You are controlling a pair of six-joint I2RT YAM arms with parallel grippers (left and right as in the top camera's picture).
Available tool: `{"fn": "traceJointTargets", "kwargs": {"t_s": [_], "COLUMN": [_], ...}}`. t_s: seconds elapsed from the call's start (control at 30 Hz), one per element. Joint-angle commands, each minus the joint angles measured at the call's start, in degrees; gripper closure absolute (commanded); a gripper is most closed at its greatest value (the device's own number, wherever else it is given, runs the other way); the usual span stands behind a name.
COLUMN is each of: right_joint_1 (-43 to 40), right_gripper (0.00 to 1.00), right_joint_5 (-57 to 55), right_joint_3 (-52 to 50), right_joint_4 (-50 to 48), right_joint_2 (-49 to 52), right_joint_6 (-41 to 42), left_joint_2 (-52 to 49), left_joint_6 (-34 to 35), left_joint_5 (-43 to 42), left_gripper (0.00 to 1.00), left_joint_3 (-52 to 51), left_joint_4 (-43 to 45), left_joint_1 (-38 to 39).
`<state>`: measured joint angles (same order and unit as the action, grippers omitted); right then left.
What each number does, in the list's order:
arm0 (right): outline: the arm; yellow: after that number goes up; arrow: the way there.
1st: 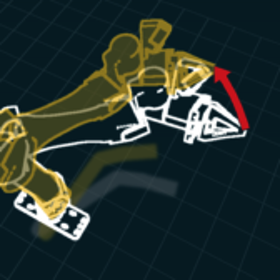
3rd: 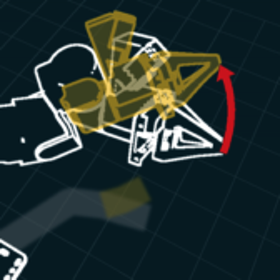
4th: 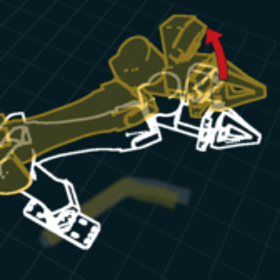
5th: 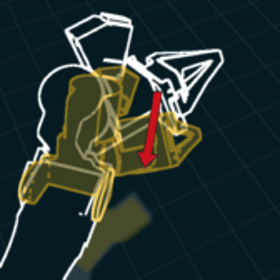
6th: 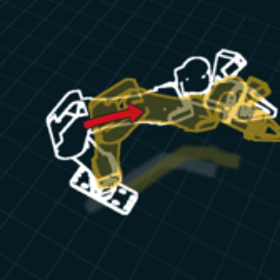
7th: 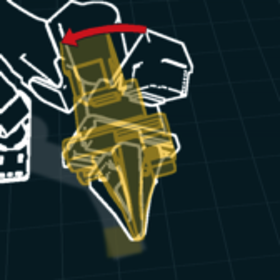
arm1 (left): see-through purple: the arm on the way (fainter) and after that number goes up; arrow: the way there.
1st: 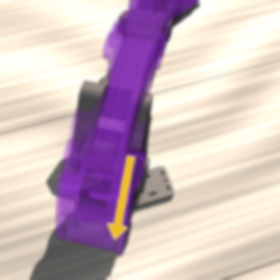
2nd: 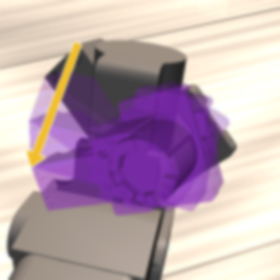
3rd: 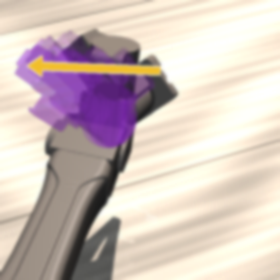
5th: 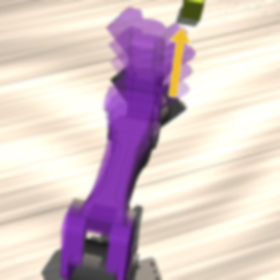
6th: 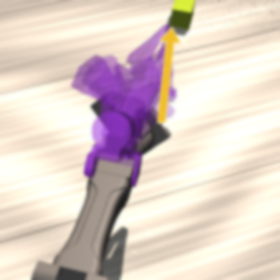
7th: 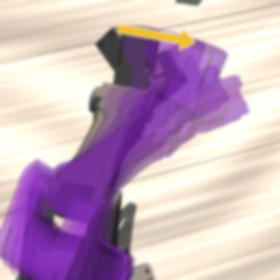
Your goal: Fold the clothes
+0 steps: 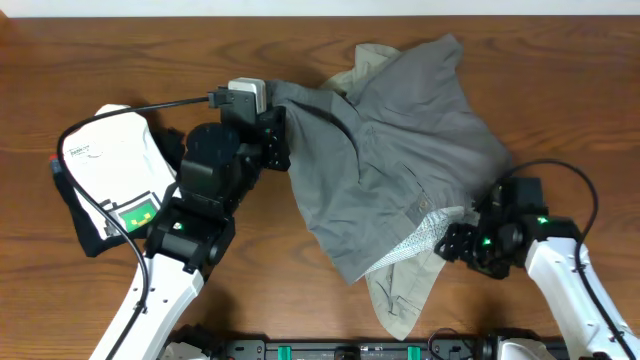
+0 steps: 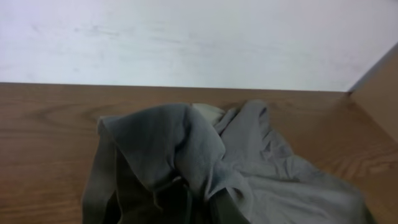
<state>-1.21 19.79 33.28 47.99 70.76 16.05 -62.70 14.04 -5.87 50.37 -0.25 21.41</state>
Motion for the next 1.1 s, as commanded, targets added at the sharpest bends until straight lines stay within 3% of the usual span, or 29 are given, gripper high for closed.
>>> {"fn": "traceJointTargets", "kwargs": {"t_s": [0.0, 0.5, 0.7, 0.77, 0.87, 1.03, 1.07], "right_joint_1": [2.54, 7.63, 8.59, 9.18, 10.43, 12.50, 12.90], "right_gripper": [0.28, 0.27, 0.34, 0.41, 0.60, 0.63, 0.74], "right_joint_5": [1.03, 2.71, 2.75, 2.78, 2.78, 5.40, 5.25], "right_joint_3": [-2.80, -8.17, -9.70, -10.16, -10.73, -10.95, -10.95], "right_joint_4": [-2.12, -12.28, -18.45, -20.04, -20.55, -20.50, -20.52], "right_joint_2": [-0.26, -0.26, -0.24, -0.24, -0.26, -0.26, -0.26], "right_joint_6": [2.86, 7.21, 8.81, 8.81, 8.83, 10.32, 10.29], "left_joint_2": [0.26, 0.26, 0.26, 0.26, 0.26, 0.26, 0.26], "left_joint_6": [-1.38, -1.38, -1.38, -1.38, -1.38, -1.38, -1.38], "left_joint_5": [1.01, 1.01, 1.01, 0.98, 1.01, 1.01, 1.01], "left_gripper": [0.94, 0.94, 0.94, 0.94, 0.94, 0.94, 0.94], "left_joint_3": [0.66, 0.66, 0.66, 0.66, 0.66, 0.66, 0.66], "left_joint_4": [0.04, 0.02, 0.00, -0.07, -0.28, -0.42, -0.42], "left_joint_1": [-0.24, -0.24, -0.24, -0.24, -0.24, -0.24, -0.24]}}
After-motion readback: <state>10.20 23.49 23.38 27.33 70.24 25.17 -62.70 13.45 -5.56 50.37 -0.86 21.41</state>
